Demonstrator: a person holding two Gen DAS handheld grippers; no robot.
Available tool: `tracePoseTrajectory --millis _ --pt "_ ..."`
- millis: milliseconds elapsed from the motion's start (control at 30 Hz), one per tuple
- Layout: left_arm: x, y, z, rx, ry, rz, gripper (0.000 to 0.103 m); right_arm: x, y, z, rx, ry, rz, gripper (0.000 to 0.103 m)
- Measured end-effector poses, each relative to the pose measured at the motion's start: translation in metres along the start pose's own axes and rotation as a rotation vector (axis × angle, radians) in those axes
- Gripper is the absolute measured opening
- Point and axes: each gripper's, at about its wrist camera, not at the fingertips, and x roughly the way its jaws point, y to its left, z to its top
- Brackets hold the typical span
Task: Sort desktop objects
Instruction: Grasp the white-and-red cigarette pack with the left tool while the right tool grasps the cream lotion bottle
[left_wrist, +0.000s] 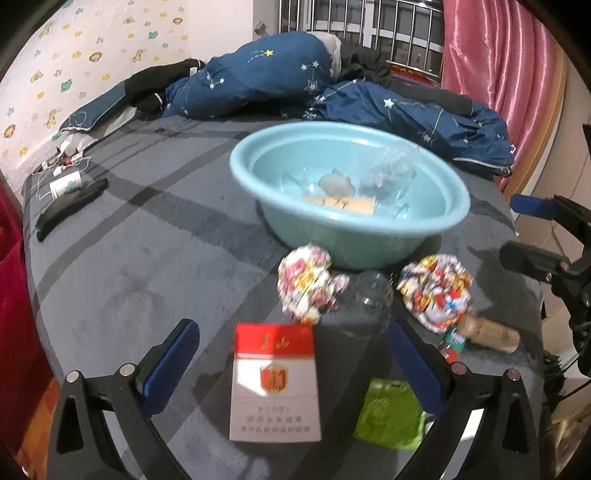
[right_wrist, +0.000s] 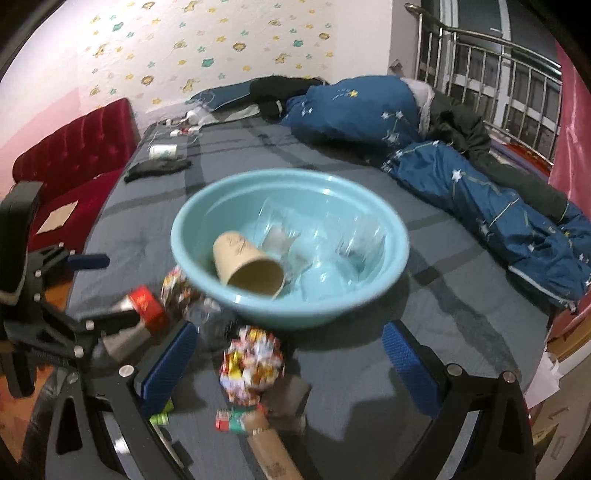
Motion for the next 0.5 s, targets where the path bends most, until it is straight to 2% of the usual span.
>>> tracePoseTrajectory --millis 500 --pt "0.024 0.012 -0.042 -0.032 0.060 -0.006 0.103 0.025 0.003 -0.064 -0.015 0.094 0.021 0.100"
